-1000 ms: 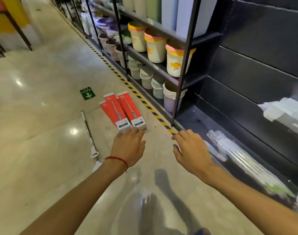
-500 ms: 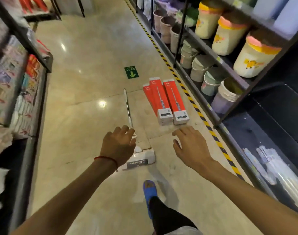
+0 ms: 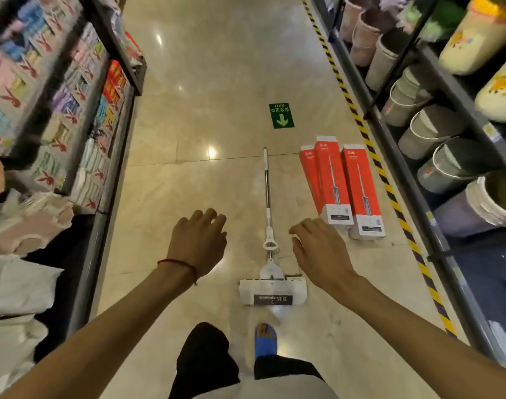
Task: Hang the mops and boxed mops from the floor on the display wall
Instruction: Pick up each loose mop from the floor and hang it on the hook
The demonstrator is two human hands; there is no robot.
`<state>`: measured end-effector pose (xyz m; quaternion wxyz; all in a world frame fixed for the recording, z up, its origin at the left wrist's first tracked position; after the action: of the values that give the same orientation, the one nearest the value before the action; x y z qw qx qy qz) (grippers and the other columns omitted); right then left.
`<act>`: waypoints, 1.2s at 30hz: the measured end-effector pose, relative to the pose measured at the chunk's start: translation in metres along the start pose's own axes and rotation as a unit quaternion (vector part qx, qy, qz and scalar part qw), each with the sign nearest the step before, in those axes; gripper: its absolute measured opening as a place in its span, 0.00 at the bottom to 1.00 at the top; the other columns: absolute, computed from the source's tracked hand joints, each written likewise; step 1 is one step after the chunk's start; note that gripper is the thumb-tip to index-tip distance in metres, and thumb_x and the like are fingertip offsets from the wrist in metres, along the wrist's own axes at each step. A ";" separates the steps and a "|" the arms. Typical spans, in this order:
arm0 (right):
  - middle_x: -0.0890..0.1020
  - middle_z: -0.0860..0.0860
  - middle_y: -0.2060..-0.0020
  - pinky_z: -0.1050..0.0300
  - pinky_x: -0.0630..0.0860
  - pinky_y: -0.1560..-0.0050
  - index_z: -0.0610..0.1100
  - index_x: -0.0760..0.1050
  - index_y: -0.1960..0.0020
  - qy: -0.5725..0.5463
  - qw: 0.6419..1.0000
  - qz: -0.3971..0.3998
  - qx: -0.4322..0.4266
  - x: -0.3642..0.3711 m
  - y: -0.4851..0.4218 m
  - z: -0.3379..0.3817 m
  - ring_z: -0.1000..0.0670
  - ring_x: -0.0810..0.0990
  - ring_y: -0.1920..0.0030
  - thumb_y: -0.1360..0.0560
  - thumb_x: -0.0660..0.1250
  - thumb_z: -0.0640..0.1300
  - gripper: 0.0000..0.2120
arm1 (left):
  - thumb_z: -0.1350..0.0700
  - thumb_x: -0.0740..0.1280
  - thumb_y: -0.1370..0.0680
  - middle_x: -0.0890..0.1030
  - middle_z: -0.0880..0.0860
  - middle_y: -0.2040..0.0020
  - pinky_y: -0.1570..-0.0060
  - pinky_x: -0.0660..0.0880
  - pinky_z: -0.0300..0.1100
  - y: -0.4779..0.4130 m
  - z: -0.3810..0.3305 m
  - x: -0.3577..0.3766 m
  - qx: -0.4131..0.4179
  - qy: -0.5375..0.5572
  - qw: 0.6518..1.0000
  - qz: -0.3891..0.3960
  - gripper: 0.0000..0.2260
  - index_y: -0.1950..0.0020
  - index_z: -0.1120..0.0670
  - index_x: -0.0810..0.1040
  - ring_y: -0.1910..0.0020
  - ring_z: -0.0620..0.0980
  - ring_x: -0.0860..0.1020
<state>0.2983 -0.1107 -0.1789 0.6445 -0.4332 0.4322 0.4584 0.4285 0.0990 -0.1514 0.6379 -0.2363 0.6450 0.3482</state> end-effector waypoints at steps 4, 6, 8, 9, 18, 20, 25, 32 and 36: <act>0.84 0.46 0.50 0.46 0.80 0.52 0.42 0.81 0.41 -0.040 0.999 -0.019 0.026 0.015 -0.069 0.012 0.42 0.82 0.51 0.22 0.72 0.41 0.10 | 0.48 0.66 0.19 0.81 0.53 0.38 0.55 0.77 0.50 -0.063 0.053 0.001 0.008 0.037 0.999 -0.008 0.16 0.34 0.53 0.78 0.45 0.57 0.80; 0.84 0.46 0.48 0.45 0.80 0.49 0.41 0.81 0.39 -0.045 0.997 -0.037 0.053 0.023 -0.102 0.014 0.42 0.82 0.48 0.21 0.72 0.42 0.12 | 0.48 0.65 0.19 0.80 0.53 0.36 0.53 0.76 0.50 -0.101 0.082 0.004 0.020 0.043 0.999 -0.021 0.17 0.32 0.53 0.77 0.44 0.57 0.80; 0.85 0.45 0.47 0.44 0.81 0.48 0.40 0.81 0.39 -0.032 0.995 -0.052 0.080 0.031 -0.133 0.016 0.41 0.82 0.47 0.22 0.73 0.42 0.13 | 0.48 0.64 0.18 0.80 0.53 0.35 0.53 0.76 0.50 -0.140 0.108 0.002 0.050 0.036 0.998 -0.020 0.17 0.32 0.53 0.77 0.43 0.57 0.79; 0.85 0.45 0.47 0.44 0.81 0.48 0.40 0.81 0.40 -0.024 0.994 -0.056 0.094 0.035 -0.147 0.018 0.41 0.83 0.47 0.23 0.74 0.41 0.13 | 0.49 0.63 0.18 0.80 0.53 0.35 0.52 0.76 0.50 -0.158 0.119 0.002 0.070 0.031 0.997 -0.018 0.17 0.32 0.53 0.77 0.42 0.57 0.79; 0.84 0.44 0.53 0.47 0.81 0.55 0.39 0.82 0.44 0.039 0.973 -0.079 0.215 0.059 -0.239 0.050 0.41 0.82 0.53 0.26 0.73 0.43 0.13 | 0.49 0.67 0.20 0.83 0.54 0.41 0.55 0.79 0.51 -0.291 0.183 -0.015 0.242 -0.029 0.970 -0.017 0.15 0.37 0.54 0.80 0.48 0.56 0.81; 0.84 0.44 0.53 0.47 0.80 0.56 0.39 0.82 0.45 0.046 0.967 -0.074 0.240 0.067 -0.251 0.048 0.41 0.81 0.53 0.25 0.70 0.45 0.13 | 0.50 0.70 0.22 0.84 0.54 0.44 0.59 0.79 0.50 -0.321 0.180 -0.015 0.270 -0.042 0.962 -0.025 0.14 0.40 0.55 0.81 0.52 0.57 0.82; 0.82 0.46 0.55 0.49 0.78 0.54 0.41 0.82 0.47 0.082 0.952 -0.035 0.291 0.086 -0.285 0.021 0.42 0.80 0.54 0.24 0.62 0.49 0.16 | 0.52 0.73 0.25 0.84 0.55 0.49 0.63 0.77 0.49 -0.391 0.151 -0.009 0.359 -0.038 0.932 -0.036 0.13 0.43 0.56 0.82 0.56 0.58 0.82; 0.82 0.46 0.56 0.48 0.78 0.54 0.41 0.82 0.48 0.092 0.936 -0.058 0.334 0.108 -0.341 -0.060 0.43 0.79 0.55 0.22 0.61 0.50 0.15 | 0.53 0.73 0.25 0.84 0.55 0.51 0.63 0.76 0.49 -0.508 0.103 -0.007 0.424 -0.070 0.902 -0.034 0.13 0.43 0.57 0.82 0.57 0.58 0.81; 0.82 0.46 0.57 0.49 0.79 0.56 0.42 0.82 0.48 0.098 0.929 -0.043 0.355 0.113 -0.374 -0.099 0.44 0.80 0.56 0.22 0.58 0.52 0.19 | 0.52 0.72 0.25 0.84 0.56 0.47 0.58 0.78 0.51 -0.564 0.078 -0.012 0.452 -0.106 0.885 -0.040 0.15 0.40 0.57 0.82 0.55 0.59 0.81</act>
<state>0.6667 -0.2568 -0.2514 0.7296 -0.2373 0.6085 0.2025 0.9028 -0.2083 -0.2183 0.7532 0.0904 0.6513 0.0155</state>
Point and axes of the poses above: each hand's wrist, its own y-axis away from the middle knuckle, its own x-axis out of the palm, z = x × y, the point moved 5 cm from there along -y, towards the middle knuckle
